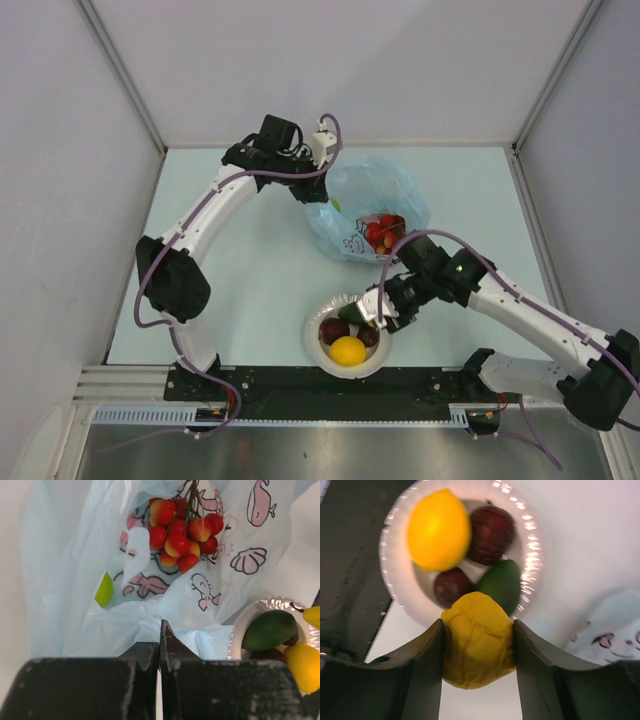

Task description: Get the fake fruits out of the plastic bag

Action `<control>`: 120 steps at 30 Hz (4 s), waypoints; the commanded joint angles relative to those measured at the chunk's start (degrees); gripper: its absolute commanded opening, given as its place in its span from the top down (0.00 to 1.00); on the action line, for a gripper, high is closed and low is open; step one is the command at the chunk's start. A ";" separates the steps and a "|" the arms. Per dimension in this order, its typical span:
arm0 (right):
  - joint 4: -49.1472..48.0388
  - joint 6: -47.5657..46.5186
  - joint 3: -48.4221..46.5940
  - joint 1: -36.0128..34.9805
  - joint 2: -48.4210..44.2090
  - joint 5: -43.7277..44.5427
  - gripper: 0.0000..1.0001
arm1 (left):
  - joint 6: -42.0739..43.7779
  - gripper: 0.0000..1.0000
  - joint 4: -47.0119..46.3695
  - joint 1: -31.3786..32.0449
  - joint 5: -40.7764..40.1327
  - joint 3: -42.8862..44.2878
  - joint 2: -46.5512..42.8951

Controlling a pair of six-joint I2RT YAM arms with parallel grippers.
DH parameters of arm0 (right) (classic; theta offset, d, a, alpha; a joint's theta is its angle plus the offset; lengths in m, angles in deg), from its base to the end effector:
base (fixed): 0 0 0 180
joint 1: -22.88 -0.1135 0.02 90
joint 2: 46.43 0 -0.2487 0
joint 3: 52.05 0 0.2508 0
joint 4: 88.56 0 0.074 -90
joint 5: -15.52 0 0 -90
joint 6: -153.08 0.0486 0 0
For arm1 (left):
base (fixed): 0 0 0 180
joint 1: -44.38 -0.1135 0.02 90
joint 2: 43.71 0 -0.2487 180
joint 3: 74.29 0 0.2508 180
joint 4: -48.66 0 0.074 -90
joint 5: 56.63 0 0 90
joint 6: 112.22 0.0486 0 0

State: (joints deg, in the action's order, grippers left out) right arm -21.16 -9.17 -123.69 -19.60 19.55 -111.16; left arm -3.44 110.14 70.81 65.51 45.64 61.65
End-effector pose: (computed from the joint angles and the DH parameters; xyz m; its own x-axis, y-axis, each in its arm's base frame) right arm 0.1440 0.1712 0.2659 0.5164 -0.5628 -0.6454 -0.8474 -0.4444 -0.2905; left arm 0.3532 -0.2044 0.3323 -0.3930 0.4998 -0.7718 0.8755 0.4601 -0.1479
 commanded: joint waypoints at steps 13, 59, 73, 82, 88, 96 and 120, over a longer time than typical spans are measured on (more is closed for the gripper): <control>-16.37 21.35 18.15 -23.52 -11.92 20.59 0.71 | -6.39 1.00 -5.54 -0.33 4.86 -16.07 -15.53; -25.59 12.28 11.32 -11.28 -20.46 24.22 0.00 | -6.49 1.00 -5.98 -0.42 7.24 -22.94 -17.99; -48.45 37.69 -6.26 6.00 20.82 15.32 0.53 | 3.72 1.00 6.59 -0.77 3.20 -23.03 -22.83; -55.29 63.17 -20.68 12.24 39.84 23.68 0.46 | 2.92 1.00 5.44 -2.62 -1.56 -19.42 -24.15; -57.42 67.93 -24.38 12.95 44.94 21.14 0.26 | 3.89 1.00 8.79 -2.53 -0.06 -18.98 -23.10; -57.26 74.09 -32.10 12.51 54.77 20.94 0.00 | 4.59 1.00 10.19 -2.53 1.70 -16.09 -20.81; -40.11 65.57 -34.93 12.51 46.44 15.77 0.57 | 1.61 1.00 4.48 -2.62 0.73 -14.85 -16.42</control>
State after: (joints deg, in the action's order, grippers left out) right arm -65.35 58.52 -159.73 -6.53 71.89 -92.91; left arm -0.84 116.81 68.30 65.03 27.91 44.38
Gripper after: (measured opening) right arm 0.463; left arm 0.005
